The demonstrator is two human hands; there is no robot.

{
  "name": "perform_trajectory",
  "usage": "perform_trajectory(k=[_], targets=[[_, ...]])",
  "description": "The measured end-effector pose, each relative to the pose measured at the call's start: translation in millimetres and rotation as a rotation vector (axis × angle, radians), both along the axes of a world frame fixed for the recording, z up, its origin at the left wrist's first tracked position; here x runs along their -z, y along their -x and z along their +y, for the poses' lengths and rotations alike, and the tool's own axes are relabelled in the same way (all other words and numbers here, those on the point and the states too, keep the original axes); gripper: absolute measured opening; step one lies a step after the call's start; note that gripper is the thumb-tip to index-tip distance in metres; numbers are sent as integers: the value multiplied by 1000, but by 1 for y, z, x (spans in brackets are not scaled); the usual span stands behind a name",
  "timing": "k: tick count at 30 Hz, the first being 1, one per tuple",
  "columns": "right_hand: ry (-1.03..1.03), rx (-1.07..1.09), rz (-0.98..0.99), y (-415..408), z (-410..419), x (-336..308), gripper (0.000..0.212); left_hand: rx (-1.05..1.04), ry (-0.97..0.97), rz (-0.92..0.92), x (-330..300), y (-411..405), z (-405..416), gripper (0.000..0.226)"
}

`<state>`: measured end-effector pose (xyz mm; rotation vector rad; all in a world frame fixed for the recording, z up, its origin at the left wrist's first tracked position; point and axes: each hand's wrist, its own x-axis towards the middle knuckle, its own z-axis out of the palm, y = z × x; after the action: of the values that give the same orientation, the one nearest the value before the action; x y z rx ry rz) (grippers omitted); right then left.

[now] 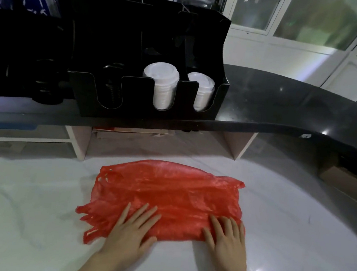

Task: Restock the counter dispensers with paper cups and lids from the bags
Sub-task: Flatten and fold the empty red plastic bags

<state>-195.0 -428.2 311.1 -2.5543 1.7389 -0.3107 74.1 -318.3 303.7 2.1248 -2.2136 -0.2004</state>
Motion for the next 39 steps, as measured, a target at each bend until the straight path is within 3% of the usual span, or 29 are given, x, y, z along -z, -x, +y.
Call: perform_trajectory(k=[3, 6, 11, 14, 16, 20, 25, 29, 32, 34, 36, 39], targets=[[-187, -7, -11, 9, -1, 11, 67, 32, -13, 8, 3, -5, 0, 62], [-248, -18, 20, 13, -5, 18, 72, 50, -62, 40, 2, -8, -4, 66], [-372, -138, 4, 25, -18, -5, 86, 119, -129, 265, -20, -20, -8, 84], [-294, -220, 67, 43, -17, -17, 78, 117, 35, 340, -26, -31, 4, 60], [-250, -257, 32, 47, -15, -18, 62, 104, 132, 319, -23, -40, 14, 39], [-163, -174, -62, 39, -12, -26, 33, 50, 206, 255, -23, -47, 28, 35], [52, -131, -121, 28, -24, -54, 25, -181, 321, 196, -45, -48, 29, 21], [-37, -33, 23, 15, -38, -62, 24, -397, 294, 158, -60, -38, 14, 35], [-166, 31, 174, 0, -47, -62, 32, -468, 369, -34, -58, -26, 4, 48], [-107, 52, 227, -10, -49, -60, 38, -349, 501, -119, -54, -16, -2, 46], [27, 57, 174, -16, -46, -53, 32, -99, 542, -78, -45, -9, -9, 48], [120, -11, 11, -19, -33, -36, 6, 126, 334, -55, -28, -11, -15, 49]])
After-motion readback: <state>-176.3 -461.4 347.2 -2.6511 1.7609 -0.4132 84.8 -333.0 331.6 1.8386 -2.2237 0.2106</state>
